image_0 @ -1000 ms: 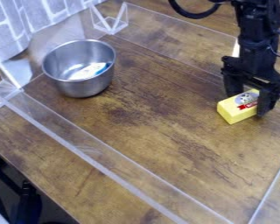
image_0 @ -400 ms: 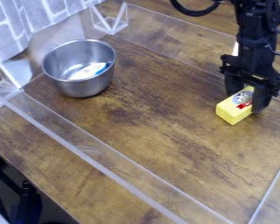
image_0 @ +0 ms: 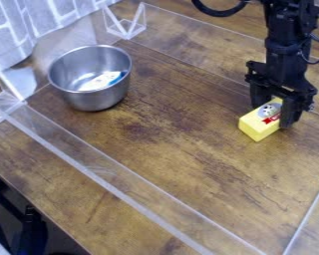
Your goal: Move the yellow butter to the left side of the table
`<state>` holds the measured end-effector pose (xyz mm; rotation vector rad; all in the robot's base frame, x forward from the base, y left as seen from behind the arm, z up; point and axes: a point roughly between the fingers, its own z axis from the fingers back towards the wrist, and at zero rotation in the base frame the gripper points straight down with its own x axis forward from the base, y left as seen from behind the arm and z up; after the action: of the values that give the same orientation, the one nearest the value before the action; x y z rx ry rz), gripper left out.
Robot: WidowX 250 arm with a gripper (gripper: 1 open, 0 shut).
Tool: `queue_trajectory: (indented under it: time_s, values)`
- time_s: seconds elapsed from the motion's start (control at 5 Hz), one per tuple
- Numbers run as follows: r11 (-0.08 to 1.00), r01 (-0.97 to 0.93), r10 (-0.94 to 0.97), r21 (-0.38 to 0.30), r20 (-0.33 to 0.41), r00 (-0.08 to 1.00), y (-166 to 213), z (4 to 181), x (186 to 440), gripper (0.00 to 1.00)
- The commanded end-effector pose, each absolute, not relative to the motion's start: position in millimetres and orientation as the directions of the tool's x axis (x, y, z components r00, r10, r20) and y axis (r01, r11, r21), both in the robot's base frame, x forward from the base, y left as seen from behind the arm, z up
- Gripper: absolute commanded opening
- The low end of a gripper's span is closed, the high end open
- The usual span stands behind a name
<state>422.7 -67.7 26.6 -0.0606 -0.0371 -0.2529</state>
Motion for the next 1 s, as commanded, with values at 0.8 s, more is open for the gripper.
queue_trajectory:
  time_s: [0.8]
  values:
    - [0.976,0.215,-0.215,0.018,0.163,0.963,-36,113.7,429,0.0]
